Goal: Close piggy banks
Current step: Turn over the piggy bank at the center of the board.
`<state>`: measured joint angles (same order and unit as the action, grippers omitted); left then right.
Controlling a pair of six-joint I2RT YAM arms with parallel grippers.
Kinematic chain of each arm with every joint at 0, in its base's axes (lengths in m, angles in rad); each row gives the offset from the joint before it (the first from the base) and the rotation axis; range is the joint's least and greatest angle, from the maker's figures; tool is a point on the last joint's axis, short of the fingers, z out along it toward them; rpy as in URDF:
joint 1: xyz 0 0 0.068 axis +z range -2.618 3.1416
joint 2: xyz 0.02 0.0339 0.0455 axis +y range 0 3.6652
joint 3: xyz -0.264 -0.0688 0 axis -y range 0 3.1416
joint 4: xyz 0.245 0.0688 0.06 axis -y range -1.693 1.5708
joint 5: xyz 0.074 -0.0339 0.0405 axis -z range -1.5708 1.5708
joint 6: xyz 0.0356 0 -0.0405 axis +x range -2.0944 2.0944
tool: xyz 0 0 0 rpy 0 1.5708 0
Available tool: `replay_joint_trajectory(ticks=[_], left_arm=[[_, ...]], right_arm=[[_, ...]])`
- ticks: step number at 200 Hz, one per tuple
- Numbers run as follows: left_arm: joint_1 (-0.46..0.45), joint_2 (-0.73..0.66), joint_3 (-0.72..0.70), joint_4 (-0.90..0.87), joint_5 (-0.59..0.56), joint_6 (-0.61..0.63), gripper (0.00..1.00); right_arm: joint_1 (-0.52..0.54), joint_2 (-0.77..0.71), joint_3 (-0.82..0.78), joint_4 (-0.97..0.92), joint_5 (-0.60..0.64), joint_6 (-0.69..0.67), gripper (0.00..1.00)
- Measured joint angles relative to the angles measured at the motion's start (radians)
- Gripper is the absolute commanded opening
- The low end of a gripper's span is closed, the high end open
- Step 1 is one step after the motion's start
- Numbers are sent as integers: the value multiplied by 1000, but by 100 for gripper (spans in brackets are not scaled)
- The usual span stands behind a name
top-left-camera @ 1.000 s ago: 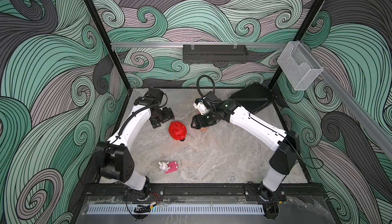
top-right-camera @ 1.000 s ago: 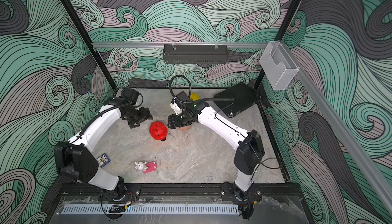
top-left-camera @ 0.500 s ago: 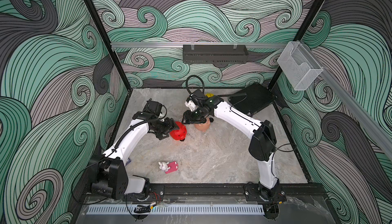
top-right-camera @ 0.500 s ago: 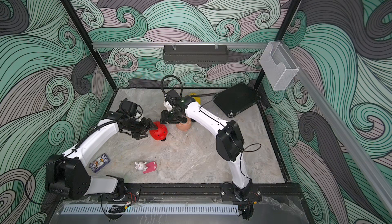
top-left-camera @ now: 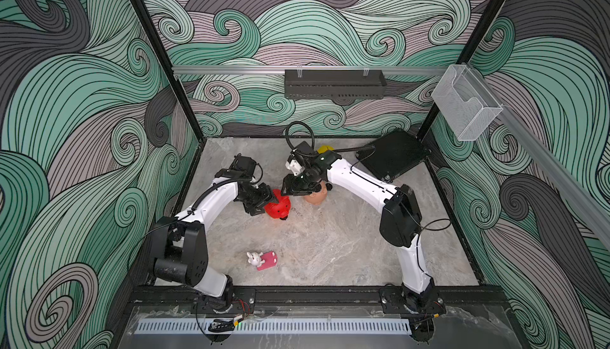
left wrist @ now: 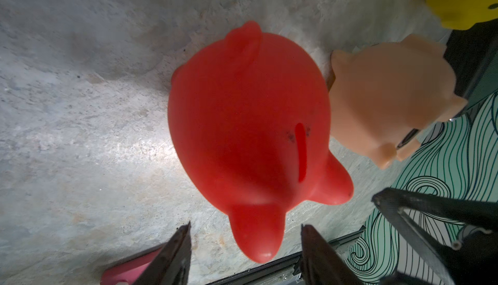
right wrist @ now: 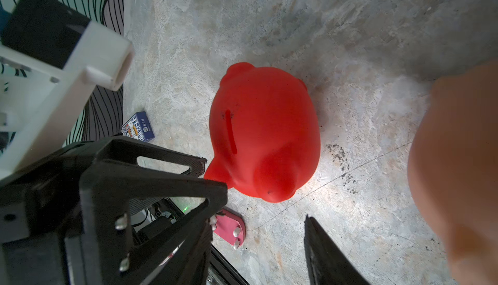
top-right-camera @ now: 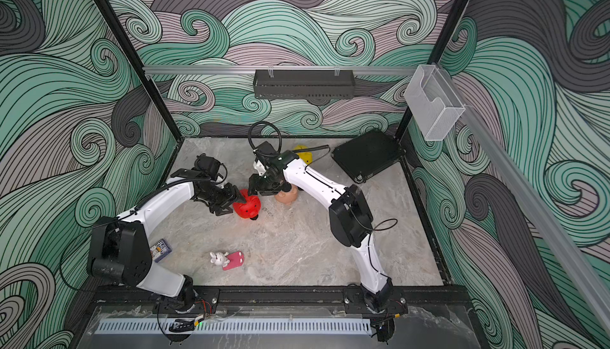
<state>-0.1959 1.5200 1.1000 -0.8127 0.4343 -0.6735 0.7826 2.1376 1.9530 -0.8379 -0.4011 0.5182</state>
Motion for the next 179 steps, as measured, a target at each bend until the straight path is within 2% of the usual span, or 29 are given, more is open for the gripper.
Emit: replay_joint_trajectory(ticks=[110,140,179], left_arm=[[5,42,6,4,1,38,53],[8,43,7,8,10,45,43],[13,43,7,8,29,57,36]], right_arm=[[0,85,64,0,-27,5,51],[0,97,66,0,-43,13,48],[0,99,66,0,-54,16,45]])
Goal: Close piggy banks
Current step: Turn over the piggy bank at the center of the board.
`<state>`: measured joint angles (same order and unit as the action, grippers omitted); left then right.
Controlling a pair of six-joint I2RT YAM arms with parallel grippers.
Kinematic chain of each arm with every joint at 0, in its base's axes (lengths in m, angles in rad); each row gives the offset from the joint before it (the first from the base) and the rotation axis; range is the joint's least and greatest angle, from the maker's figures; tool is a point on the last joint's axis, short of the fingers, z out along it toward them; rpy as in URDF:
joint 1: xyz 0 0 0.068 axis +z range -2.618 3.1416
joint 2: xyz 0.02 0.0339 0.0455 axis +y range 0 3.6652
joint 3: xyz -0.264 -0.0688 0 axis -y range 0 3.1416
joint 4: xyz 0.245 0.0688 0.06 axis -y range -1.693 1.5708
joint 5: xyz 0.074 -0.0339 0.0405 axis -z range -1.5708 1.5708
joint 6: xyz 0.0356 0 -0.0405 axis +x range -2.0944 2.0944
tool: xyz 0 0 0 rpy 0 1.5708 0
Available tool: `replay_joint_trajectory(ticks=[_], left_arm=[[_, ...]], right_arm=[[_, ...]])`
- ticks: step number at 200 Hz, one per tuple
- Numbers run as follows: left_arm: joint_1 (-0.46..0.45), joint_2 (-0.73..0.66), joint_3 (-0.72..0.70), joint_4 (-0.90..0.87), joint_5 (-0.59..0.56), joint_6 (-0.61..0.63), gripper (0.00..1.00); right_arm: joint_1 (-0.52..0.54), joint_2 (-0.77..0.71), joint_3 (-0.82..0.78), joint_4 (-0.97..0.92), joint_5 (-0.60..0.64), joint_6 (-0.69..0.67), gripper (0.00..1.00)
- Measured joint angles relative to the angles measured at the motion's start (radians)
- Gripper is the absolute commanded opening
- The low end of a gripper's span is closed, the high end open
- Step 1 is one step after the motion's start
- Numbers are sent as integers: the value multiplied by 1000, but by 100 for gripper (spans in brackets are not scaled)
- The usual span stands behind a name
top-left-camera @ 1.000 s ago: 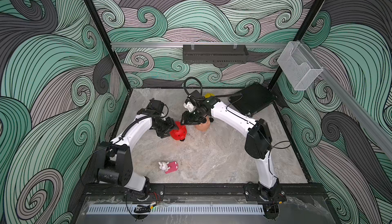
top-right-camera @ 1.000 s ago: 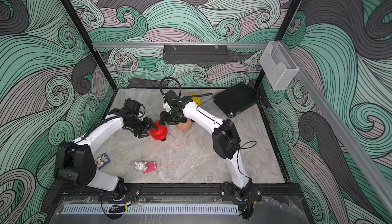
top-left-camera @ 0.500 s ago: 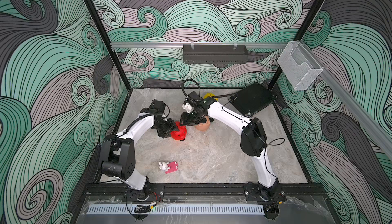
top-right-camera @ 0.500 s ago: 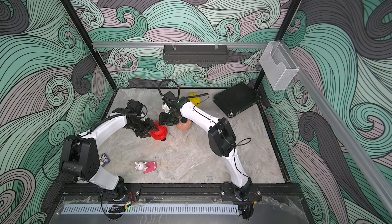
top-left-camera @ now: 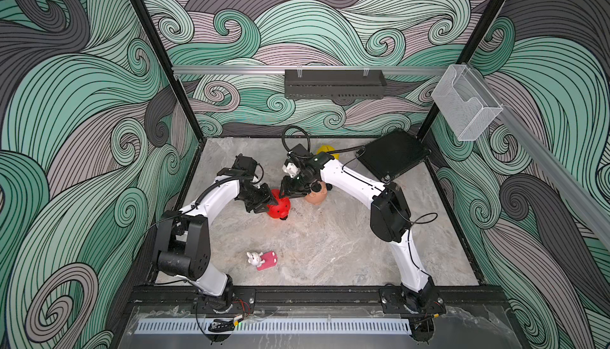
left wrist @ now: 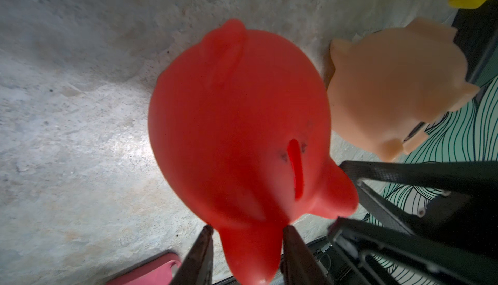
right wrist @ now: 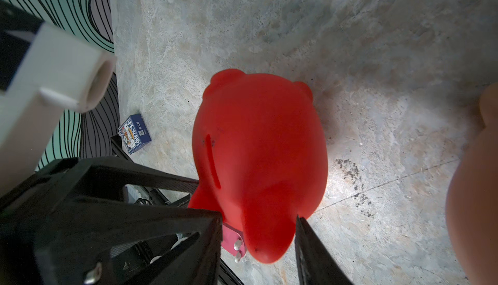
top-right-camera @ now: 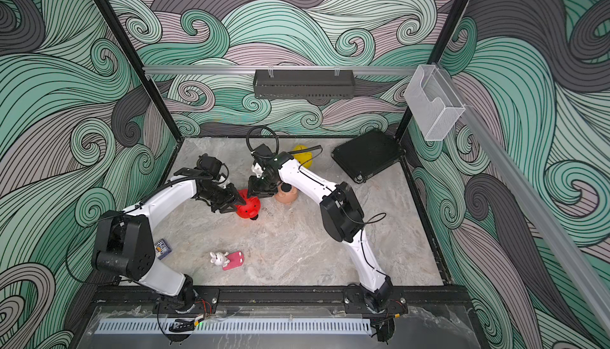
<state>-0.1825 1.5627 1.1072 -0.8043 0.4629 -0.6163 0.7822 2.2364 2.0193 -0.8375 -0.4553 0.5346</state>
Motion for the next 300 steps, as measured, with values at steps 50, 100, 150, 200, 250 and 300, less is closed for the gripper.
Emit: replay_joint_trajectory(ticks=[50,100,150,200,250,300], left_arm=[[25,-6,-7,-10,32,8,28],[55,-35,-52,15,66,18,26],[77,-35,-64,18,99,25,24],[103,-54,-94,30,126,34,23],[122,-84,-125,32,130,45,22],[135,-95,-135,31,130,52,22]], right_arm=[[0,0,0,-2,-19,5,43],[6,0,11,-4,-26,19,41],[9,0,13,-5,-31,26,40],[16,0,13,-4,-38,29,39],[27,0,13,-3,-41,32,37],[34,-2,13,-2,-43,32,36]])
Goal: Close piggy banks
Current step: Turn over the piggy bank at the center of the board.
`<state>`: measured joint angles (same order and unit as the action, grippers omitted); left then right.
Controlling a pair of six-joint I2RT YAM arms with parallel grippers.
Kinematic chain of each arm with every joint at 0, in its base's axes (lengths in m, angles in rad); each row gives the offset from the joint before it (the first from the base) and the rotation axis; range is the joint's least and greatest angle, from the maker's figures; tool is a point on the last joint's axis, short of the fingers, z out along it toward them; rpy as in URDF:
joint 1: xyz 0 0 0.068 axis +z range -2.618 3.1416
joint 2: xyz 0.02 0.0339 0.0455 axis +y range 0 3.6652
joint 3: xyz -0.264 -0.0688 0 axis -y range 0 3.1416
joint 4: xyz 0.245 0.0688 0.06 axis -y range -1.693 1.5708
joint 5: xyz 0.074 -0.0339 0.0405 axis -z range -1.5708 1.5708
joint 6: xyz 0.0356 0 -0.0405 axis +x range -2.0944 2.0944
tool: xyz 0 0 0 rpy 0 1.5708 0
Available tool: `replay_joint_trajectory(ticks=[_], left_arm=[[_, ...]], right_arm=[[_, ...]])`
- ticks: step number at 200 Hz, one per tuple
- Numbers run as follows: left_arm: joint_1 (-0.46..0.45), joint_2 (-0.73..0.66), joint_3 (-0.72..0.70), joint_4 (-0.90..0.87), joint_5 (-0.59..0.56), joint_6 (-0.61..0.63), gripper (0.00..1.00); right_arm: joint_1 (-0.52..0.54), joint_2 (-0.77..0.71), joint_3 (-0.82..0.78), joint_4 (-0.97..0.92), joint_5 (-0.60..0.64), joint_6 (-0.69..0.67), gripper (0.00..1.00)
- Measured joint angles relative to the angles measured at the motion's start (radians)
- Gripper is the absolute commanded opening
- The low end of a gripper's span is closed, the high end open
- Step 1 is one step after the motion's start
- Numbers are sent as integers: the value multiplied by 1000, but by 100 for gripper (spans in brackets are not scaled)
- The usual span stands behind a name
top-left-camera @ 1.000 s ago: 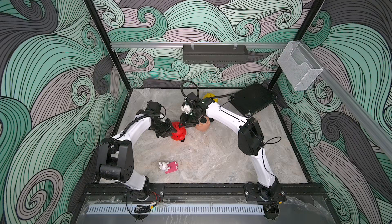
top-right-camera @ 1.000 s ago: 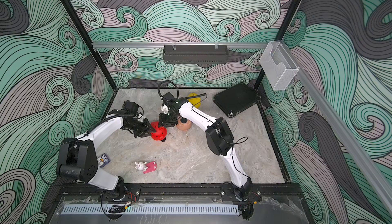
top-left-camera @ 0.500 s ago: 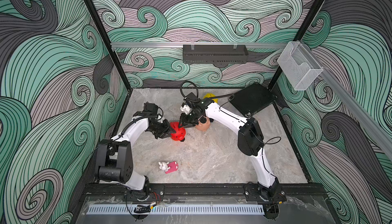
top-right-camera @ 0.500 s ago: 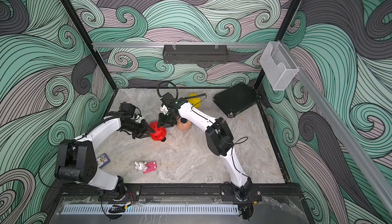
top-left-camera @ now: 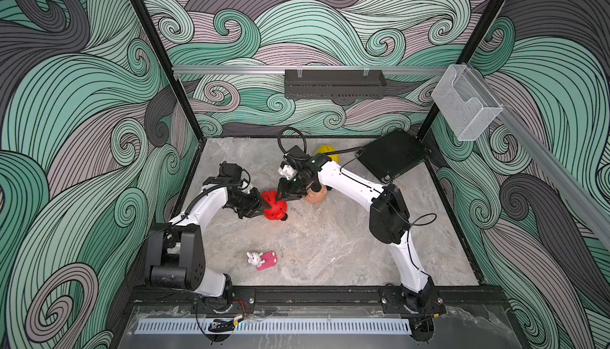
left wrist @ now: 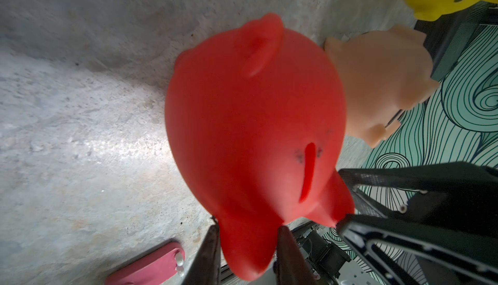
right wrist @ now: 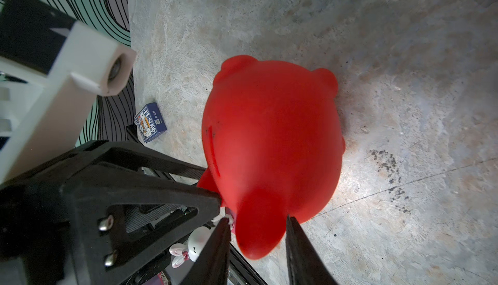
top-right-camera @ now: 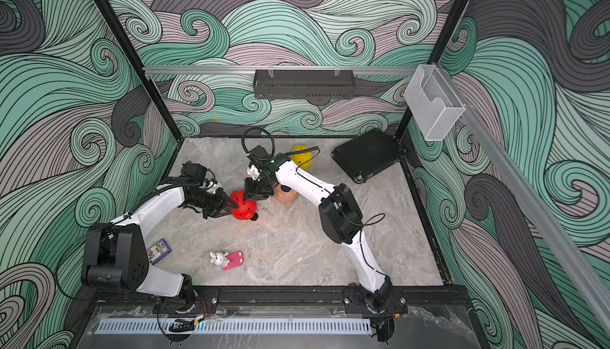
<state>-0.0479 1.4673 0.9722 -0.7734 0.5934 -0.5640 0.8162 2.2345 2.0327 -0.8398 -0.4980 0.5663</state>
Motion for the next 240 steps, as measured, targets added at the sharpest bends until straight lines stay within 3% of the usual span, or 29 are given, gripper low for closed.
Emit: replay_joint_trajectory(ticks=[29,140,202,240], left_arm=[[13,-13,-13,-2,1,6,28],[56,-43,-39,-31,3,28,32],[90,-38,-93,-111,-135,39,32],[102,-35,-91,-121,-158,43,32]], right_arm=[[10,-7,-4,0,0,0,36],[37,-26,-16,-2,-11,0,34],[45,-33,-16,0,-14,0,34],[45,-34,-16,0,-14,0,34]])
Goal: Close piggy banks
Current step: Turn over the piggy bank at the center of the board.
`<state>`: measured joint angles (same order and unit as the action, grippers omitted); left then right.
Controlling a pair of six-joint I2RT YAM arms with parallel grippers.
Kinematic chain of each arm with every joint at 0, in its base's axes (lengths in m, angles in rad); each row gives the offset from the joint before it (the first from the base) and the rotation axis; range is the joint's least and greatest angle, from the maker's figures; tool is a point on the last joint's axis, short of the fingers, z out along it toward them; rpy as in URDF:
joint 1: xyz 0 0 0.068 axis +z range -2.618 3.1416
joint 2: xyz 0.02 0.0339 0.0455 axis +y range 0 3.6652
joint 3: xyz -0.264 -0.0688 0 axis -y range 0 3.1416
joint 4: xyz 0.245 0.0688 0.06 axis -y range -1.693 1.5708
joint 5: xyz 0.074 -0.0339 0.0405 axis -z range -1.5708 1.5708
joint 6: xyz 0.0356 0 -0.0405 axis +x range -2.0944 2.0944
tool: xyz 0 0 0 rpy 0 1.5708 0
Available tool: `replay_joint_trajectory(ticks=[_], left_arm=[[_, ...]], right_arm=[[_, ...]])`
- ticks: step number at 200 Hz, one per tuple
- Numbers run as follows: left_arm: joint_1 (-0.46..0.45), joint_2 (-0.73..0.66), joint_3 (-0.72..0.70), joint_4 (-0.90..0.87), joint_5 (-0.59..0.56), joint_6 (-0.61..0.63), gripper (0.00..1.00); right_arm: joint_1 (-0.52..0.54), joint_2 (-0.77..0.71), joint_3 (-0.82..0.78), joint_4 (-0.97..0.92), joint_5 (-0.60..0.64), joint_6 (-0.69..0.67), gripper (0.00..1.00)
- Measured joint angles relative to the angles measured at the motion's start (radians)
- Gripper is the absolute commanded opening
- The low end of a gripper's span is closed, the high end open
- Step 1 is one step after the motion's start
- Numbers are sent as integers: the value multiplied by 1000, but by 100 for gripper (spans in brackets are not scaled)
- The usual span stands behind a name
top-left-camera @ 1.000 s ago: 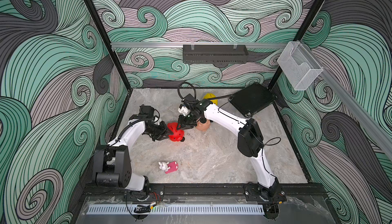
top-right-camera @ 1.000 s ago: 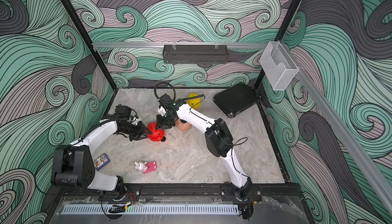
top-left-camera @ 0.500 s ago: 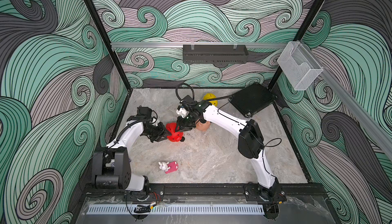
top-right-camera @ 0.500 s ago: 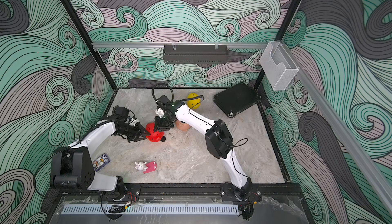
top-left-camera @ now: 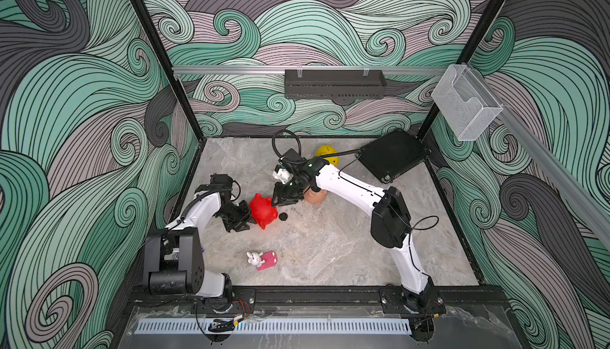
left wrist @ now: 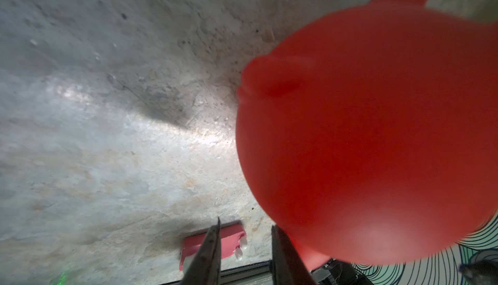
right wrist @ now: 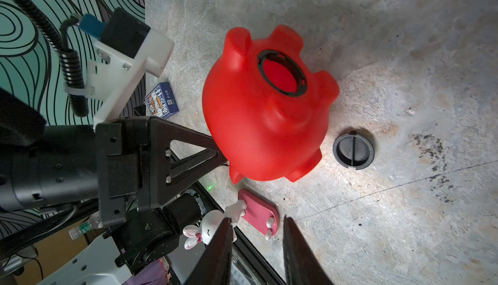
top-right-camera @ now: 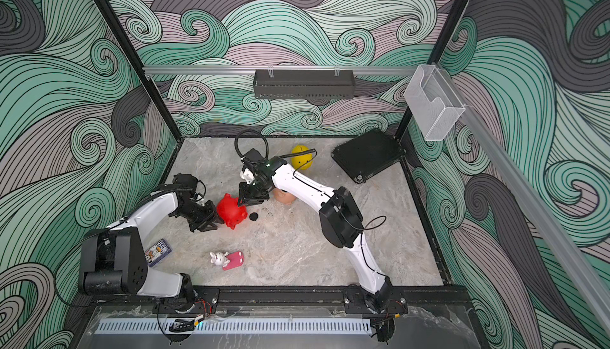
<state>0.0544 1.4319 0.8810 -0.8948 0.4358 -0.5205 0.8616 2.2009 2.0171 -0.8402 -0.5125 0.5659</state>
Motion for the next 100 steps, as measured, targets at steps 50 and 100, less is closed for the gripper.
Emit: replay_joint_trajectory(ticks=[50,100], left_arm=[[11,24,24,-5,-8,7,32],[23,47,52,-13,-20,17,32]], right_arm=[[0,0,0,0,5,-5,36],[0,21,99,-8,41,-59,50]])
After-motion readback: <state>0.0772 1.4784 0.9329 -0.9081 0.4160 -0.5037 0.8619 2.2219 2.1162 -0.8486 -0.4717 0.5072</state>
